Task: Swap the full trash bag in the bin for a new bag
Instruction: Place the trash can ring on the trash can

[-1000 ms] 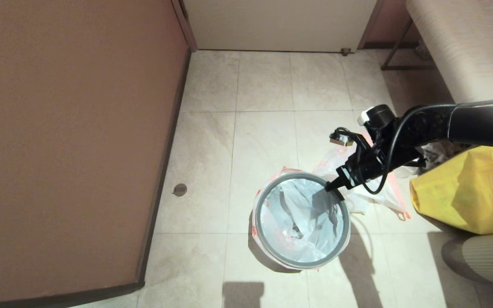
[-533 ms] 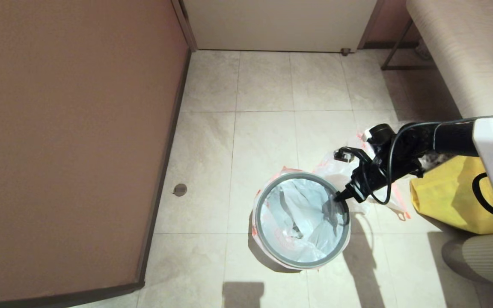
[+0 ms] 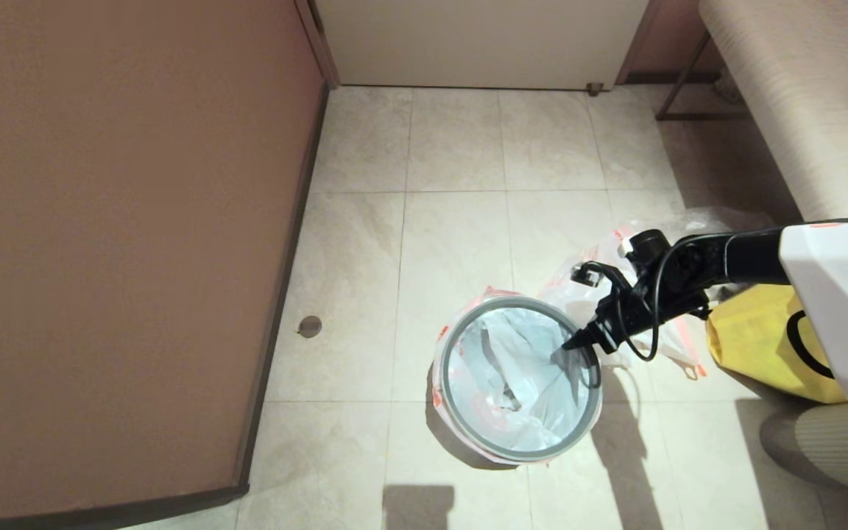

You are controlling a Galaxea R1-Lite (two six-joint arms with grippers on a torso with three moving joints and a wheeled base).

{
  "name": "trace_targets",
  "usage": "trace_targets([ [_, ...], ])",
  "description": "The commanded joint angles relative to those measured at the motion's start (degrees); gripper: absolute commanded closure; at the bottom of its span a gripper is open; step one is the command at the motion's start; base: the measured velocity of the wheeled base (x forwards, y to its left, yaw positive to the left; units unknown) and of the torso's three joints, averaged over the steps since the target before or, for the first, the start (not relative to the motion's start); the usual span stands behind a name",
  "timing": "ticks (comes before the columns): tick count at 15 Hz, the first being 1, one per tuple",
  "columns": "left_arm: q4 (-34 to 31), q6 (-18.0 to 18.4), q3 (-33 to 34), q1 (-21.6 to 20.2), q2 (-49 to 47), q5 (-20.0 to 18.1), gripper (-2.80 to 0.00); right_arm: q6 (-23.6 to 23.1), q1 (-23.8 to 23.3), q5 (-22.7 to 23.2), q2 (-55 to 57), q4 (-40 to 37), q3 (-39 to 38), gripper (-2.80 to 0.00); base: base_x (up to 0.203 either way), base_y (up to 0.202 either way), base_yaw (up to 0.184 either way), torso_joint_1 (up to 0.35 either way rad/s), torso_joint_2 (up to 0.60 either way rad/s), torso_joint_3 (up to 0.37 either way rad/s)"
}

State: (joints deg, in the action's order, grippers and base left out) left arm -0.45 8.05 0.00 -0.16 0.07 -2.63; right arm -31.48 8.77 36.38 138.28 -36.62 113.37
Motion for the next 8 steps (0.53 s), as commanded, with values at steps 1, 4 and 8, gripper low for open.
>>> trace_targets([
  [1,0.0,0.0,0.0,0.0,-0.1,0.0,0.00,-0.2,0.0,0.3,-0.2,-0.4,0.0,0.00,0.000,0.000,0.000,0.000,0.00,0.000],
  [4,0.0,0.0,0.0,0.0,-0.1,0.0,0.00,-0.2,0.0,0.7,0.8,-0.8,0.0,0.00,0.000,0.000,0.000,0.000,0.00,0.000],
  [8,0.0,0.0,0.0,0.0,-0.1,0.0,0.00,-0.2,0.7,1.7,1.2,-0.7,0.0,0.00,0.000,0.000,0.000,0.000,0.00,0.000],
])
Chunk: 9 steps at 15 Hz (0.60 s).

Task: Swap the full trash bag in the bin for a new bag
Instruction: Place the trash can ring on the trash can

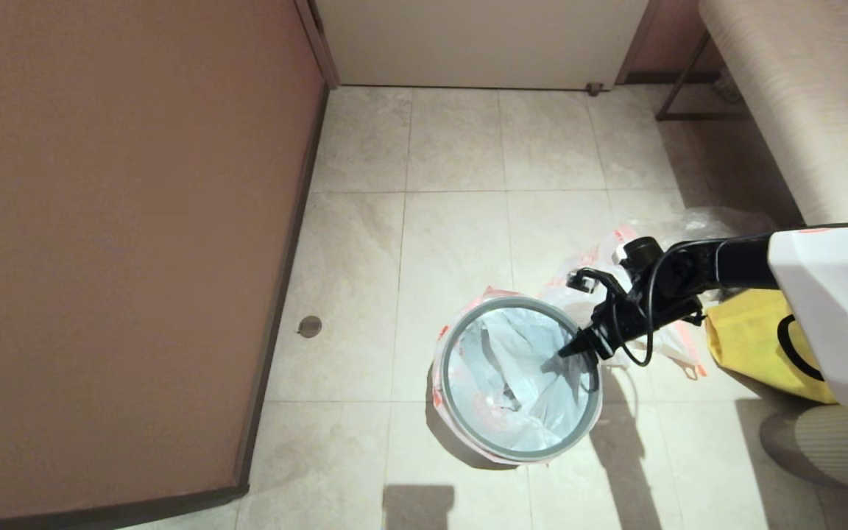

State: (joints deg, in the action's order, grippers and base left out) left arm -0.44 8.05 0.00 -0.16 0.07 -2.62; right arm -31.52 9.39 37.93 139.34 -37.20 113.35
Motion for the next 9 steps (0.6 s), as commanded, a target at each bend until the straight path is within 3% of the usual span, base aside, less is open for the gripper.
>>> trace_targets([
  [1,0.0,0.0,0.0,0.0,-0.1,0.0,0.00,-0.1,0.2,0.6,-1.8,-0.6,-0.3,0.00,0.000,0.000,0.000,0.000,0.00,0.000],
  [6,0.0,0.0,0.0,0.0,-0.1,0.0,0.00,1.8,1.7,5.4,-18.0,-12.8,-4.5,0.00,0.000,0.000,0.000,0.000,0.00,0.000],
  [9,0.0,0.0,0.0,0.0,-0.1,0.0,0.00,11.5,5.0,1.8,-29.3,-14.9,-15.7,0.00,0.000,0.000,0.000,0.000,0.00,0.000],
])
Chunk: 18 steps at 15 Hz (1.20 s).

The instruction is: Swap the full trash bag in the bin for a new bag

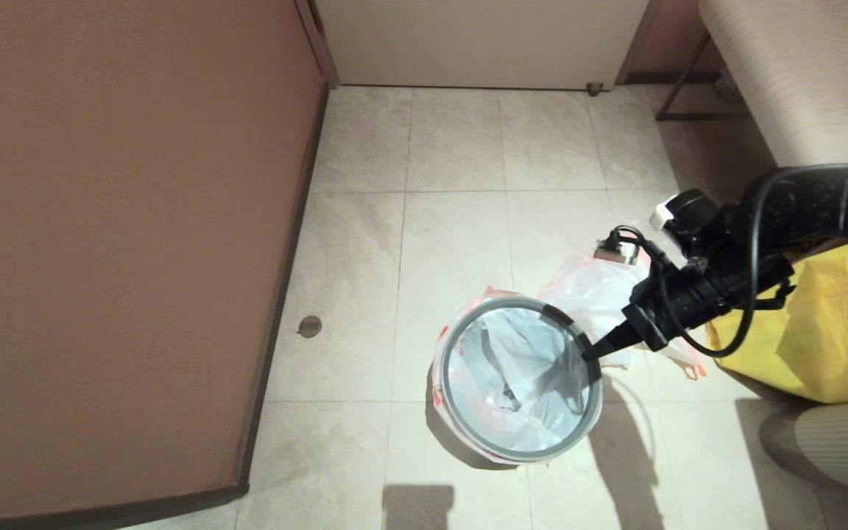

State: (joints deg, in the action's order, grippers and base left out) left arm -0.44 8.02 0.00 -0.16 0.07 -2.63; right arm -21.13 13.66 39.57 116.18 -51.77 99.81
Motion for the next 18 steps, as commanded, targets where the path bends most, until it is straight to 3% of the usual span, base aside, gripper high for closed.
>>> trace_targets([
  [1,0.0,0.1,0.0,0.0,-0.1,0.0,0.00,5.4,1.4,-2.2,-10.6,-0.4,-5.6,0.00,0.000,0.000,0.000,0.000,0.00,0.000],
  [3,0.0,0.1,0.0,0.0,-0.1,0.0,0.00,13.5,2.4,-10.2,-19.8,-0.2,-11.4,0.00,0.000,0.000,0.000,0.000,0.00,0.000],
  [4,0.0,0.1,0.0,0.0,-0.1,0.0,0.00,17.7,2.7,-19.4,-23.5,-0.3,-15.4,0.00,0.000,0.000,0.000,0.000,0.00,0.000],
  [5,0.0,0.1,0.0,0.0,-0.1,0.0,0.00,20.2,2.8,-27.4,-26.4,-0.3,-19.3,0.00,0.000,0.000,0.000,0.000,0.00,0.000],
  [7,0.0,0.1,0.0,0.0,-0.1,0.0,0.00,22.6,2.8,-34.9,-34.4,-0.5,-23.8,0.00,0.000,0.000,0.000,0.000,0.00,0.000],
  [11,0.0,0.1,0.0,0.0,-0.1,0.0,0.00,26.9,-2.3,-39.1,-49.8,-0.8,-33.8,0.00,0.000,0.000,0.000,0.000,0.00,0.000],
  [18,0.0,0.1,0.0,0.0,-0.1,0.0,0.00,37.3,-11.7,-40.1,-83.2,-2.0,-43.4,0.00,0.000,0.000,0.000,0.000,0.00,0.000],
])
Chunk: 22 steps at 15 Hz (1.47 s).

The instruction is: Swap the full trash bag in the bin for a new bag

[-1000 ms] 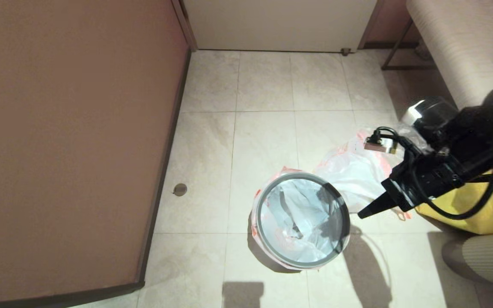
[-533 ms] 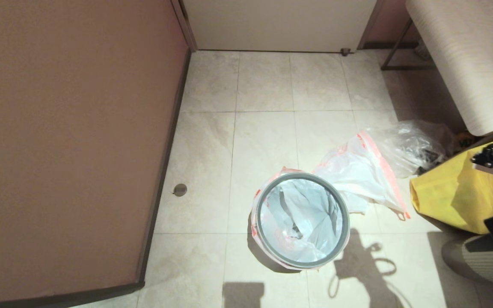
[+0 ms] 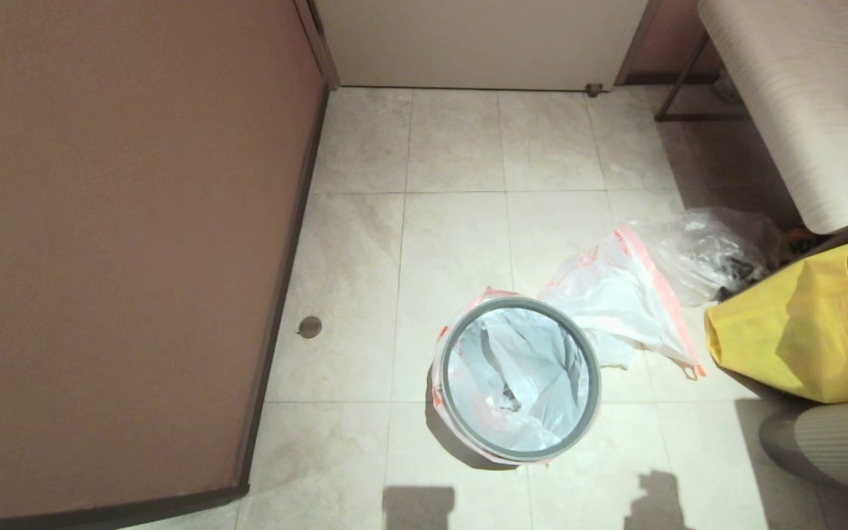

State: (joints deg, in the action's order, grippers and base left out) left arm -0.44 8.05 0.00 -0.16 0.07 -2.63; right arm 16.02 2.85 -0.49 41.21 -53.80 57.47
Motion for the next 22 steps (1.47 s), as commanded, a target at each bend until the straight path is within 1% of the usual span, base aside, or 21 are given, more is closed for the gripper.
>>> trace_targets([
  [1,0.0,0.0,0.0,-0.1,-0.1,0.0,0.00,0.8,-1.9,-0.1,-12.4,-0.4,-2.5,0.00,0.000,0.000,0.000,0.000,0.00,0.000],
  [3,0.0,0.0,0.0,0.0,-0.1,0.0,0.00,1.4,-4.3,-0.2,-20.0,-1.2,-4.6,0.00,0.000,0.000,0.000,0.000,0.00,0.000],
  [4,0.0,0.0,0.0,0.0,-0.1,0.0,0.00,0.6,-4.9,-0.2,-22.8,-1.4,-5.2,0.00,0.000,0.000,0.000,0.000,0.00,0.000],
  [5,0.0,0.0,0.0,0.0,-0.1,0.0,0.00,-2.5,-5.3,-0.2,-24.8,-1.5,-6.0,0.00,0.000,0.000,0.000,0.000,0.00,0.000],
  [7,0.0,0.0,0.0,0.0,-0.1,0.0,0.00,-5.5,-5.3,0.0,-26.6,-2.0,-7.7,0.00,0.000,0.000,0.000,0.000,0.00,0.000],
  [8,0.0,0.0,0.0,-0.1,-0.1,0.0,0.00,-7.5,-4.7,-0.1,-27.2,-2.1,-8.0,0.00,0.000,0.000,0.000,0.000,0.00,0.000],
  [9,0.0,0.0,0.0,0.0,-0.1,0.0,0.00,-10.4,-3.9,-0.2,-28.2,-2.2,-8.2,0.00,0.000,0.000,0.000,0.000,0.00,0.000],
  [10,0.0,0.0,0.0,0.0,-0.1,0.0,0.00,-11.5,-3.6,-0.2,-29.4,-2.3,-9.3,0.00,0.000,0.000,0.000,0.000,0.00,0.000],
  [13,0.0,0.0,0.0,0.0,-0.1,0.0,0.00,-12.5,-2.9,-0.2,-35.5,-1.6,-17.1,0.00,0.000,0.000,0.000,0.000,0.00,0.000],
  [15,0.0,0.0,0.0,0.0,-0.1,0.0,0.00,-15.0,-2.7,-0.2,-39.9,1.7,-24.5,0.00,0.000,0.000,0.000,0.000,0.00,0.000],
  [16,0.0,0.0,0.0,0.0,-0.1,0.0,0.00,-14.7,-2.6,-0.4,-40.5,7.8,-28.8,0.00,0.000,0.000,0.000,0.000,0.00,0.000],
  [17,0.0,0.0,0.0,0.0,-0.1,0.0,0.00,-13.5,-2.6,-0.8,-40.8,16.3,-32.7,0.00,0.000,0.000,0.000,0.000,0.00,0.000],
  [18,0.0,0.0,0.0,0.0,-0.1,0.0,0.00,-12.9,-2.6,-1.2,-40.9,24.8,-38.2,0.00,0.000,0.000,0.000,0.000,0.00,0.000],
  [20,0.0,0.0,0.0,0.0,-0.1,0.0,0.00,-13.6,-2.6,-2.1,-41.1,41.7,-48.3,0.00,0.000,0.000,0.000,0.000,0.00,0.000],
  [21,0.0,0.0,0.0,0.0,-0.1,0.0,0.00,-15.3,-2.6,-2.7,-41.2,46.4,-52.0,0.00,0.000,0.000,0.000,0.000,0.00,0.000],
  [22,0.0,0.0,0.0,0.0,-0.1,0.0,0.00,-16.5,-2.6,-2.9,-41.2,48.8,-53.8,0.00,0.000,0.000,0.000,0.000,0.00,0.000],
])
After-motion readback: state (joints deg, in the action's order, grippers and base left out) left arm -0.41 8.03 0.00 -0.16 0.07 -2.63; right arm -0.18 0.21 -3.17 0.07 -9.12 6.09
